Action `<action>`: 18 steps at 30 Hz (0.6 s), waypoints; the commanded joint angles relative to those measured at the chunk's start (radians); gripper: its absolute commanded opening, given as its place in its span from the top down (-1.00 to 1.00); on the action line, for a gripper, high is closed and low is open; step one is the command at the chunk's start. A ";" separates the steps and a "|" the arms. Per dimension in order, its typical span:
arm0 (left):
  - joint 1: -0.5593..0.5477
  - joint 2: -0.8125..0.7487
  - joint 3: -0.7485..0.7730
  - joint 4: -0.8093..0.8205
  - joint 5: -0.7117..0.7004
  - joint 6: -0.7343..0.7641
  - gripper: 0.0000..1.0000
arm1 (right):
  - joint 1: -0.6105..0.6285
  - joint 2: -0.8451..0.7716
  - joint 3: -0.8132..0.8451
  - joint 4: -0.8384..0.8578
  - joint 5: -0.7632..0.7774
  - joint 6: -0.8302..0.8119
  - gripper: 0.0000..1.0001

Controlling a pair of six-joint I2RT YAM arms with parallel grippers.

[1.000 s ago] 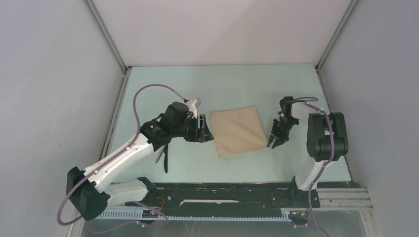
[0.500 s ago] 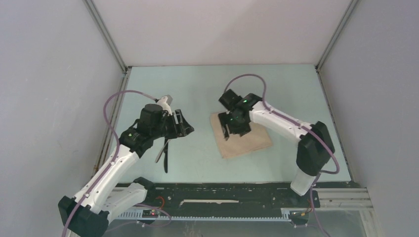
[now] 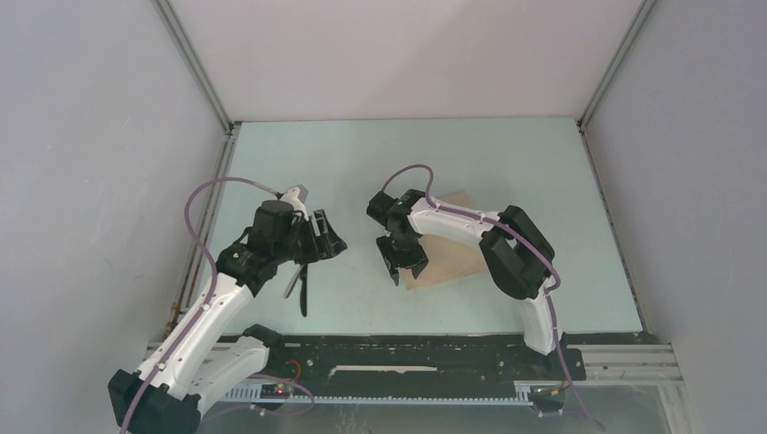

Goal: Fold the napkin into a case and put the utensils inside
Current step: Pick up the lower triangle-folded napkin from the center of the board.

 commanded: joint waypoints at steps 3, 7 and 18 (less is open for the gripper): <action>0.012 -0.003 -0.014 0.042 0.022 -0.002 -0.44 | 0.015 0.024 0.047 -0.036 0.066 0.022 -0.17; 0.012 0.002 -0.018 0.045 0.024 0.000 -0.44 | 0.018 0.050 0.042 -0.031 0.080 0.024 -0.12; 0.012 -0.002 -0.023 0.047 0.030 0.000 -0.44 | 0.052 0.112 -0.044 0.049 0.207 0.062 0.01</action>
